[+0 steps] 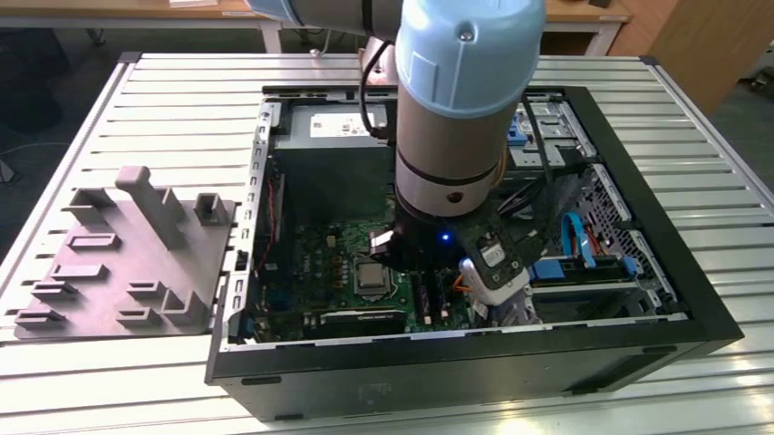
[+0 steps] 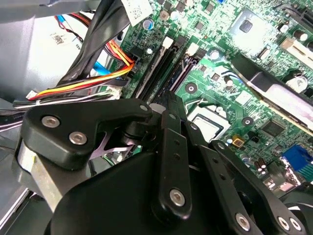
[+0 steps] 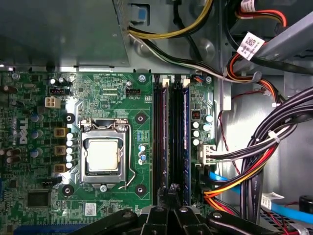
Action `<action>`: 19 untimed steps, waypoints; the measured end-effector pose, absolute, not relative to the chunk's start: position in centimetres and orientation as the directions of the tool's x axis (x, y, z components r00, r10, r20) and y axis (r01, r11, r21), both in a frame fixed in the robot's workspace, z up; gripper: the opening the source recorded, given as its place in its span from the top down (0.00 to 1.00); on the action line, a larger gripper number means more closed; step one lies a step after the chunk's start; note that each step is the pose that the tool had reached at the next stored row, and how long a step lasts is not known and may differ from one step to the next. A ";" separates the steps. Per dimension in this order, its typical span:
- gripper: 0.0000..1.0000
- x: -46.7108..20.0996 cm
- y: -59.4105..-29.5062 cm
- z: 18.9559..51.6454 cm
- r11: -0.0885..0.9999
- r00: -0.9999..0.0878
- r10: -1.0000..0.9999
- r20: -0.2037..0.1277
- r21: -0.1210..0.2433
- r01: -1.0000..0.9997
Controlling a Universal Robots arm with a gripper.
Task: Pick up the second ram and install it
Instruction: 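Press down the second ram until it locks into place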
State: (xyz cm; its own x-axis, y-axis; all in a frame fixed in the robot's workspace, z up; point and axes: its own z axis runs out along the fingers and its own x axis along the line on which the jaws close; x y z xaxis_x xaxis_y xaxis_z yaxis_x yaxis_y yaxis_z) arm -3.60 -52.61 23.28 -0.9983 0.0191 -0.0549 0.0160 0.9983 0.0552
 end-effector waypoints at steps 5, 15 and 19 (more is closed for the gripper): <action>0.90 -3.6 -52.7 23.1 0.998 -0.998 0.019 -0.055 0.055 0.016; 0.90 -3.6 -52.8 22.6 0.998 -0.998 0.019 -0.055 0.055 0.016; 0.90 -3.6 -52.8 22.4 0.998 -0.998 0.019 -0.055 0.055 0.016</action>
State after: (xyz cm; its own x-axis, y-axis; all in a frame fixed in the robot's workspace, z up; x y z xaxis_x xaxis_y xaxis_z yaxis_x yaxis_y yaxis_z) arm -3.57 -52.83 22.37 -0.9983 0.0190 -0.0549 0.0159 0.9984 0.0551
